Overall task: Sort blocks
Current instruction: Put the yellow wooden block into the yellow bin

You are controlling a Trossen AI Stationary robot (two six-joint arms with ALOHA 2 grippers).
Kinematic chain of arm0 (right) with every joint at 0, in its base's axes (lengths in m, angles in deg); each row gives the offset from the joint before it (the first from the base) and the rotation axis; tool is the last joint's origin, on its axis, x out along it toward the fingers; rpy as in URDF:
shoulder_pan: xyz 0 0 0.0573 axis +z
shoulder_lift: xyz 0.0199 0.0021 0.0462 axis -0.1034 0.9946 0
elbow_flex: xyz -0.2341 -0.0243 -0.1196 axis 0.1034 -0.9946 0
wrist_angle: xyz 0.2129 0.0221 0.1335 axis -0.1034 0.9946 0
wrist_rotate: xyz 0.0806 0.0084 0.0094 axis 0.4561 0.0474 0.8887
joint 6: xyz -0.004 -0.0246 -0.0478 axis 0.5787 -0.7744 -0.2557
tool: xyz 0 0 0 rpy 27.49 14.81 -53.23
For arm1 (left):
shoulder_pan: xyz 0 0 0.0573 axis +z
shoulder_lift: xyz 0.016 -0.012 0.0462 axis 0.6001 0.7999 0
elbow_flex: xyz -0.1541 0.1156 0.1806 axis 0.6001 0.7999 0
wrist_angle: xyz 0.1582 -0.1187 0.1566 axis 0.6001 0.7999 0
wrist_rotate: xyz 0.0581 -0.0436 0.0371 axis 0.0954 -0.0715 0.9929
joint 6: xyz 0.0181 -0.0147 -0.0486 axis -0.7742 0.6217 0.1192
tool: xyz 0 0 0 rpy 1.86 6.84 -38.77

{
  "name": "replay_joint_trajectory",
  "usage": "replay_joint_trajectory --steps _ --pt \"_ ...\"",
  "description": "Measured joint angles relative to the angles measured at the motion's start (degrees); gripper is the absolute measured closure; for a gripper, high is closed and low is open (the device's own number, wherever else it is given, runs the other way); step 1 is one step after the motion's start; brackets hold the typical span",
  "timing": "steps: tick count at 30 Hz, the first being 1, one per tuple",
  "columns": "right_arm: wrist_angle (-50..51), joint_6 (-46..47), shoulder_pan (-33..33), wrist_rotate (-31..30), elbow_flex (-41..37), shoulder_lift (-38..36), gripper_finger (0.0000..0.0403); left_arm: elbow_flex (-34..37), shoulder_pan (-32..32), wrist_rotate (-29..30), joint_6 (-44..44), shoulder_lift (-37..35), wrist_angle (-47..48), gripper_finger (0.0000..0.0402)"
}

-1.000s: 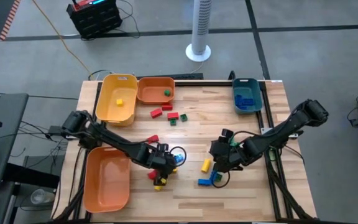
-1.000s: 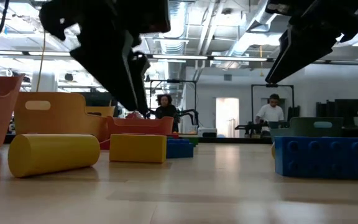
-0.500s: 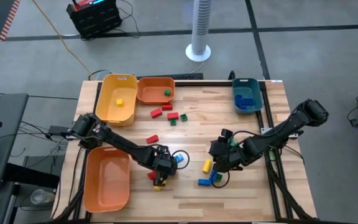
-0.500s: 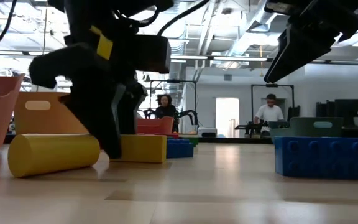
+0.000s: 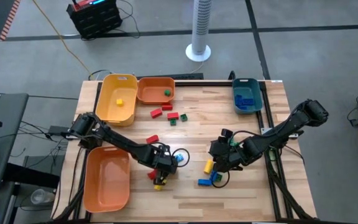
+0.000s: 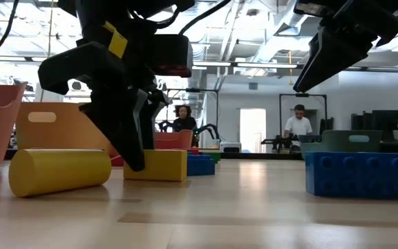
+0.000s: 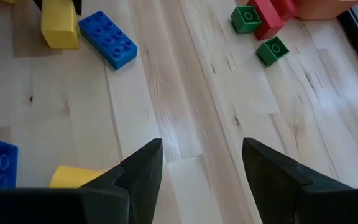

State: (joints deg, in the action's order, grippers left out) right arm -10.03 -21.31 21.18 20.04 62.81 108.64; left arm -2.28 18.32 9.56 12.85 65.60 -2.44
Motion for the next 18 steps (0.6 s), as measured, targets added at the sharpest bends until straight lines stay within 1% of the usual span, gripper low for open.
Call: replay_joint_trajectory --steps 4,7,12,14,18 --pt "0.0 0.2 0.0 0.0 0.0 0.0 0.0172 0.0 0.6 0.4 -0.4 -0.1 0.5 0.0276" --pt "0.1 0.2 0.0 0.1 0.0 0.0 0.0172 0.1 0.7 2.0 -0.7 -0.8 2.4 0.0276" --pt "0.3 0.2 0.0 0.1 0.0 0.0 0.0172 0.2 1.3 3.4 -0.7 -5.1 7.3 0.0276" --pt "0.3 0.4 0.0 0.1 0.0 0.0 0.0172 0.2 1.3 6.5 -0.6 -7.5 10.6 0.0276" --pt "0.2 0.6 0.0 0.1 0.0 0.0 0.0172 0.2 2.3 16.5 1.0 -12.7 17.9 0.0276"
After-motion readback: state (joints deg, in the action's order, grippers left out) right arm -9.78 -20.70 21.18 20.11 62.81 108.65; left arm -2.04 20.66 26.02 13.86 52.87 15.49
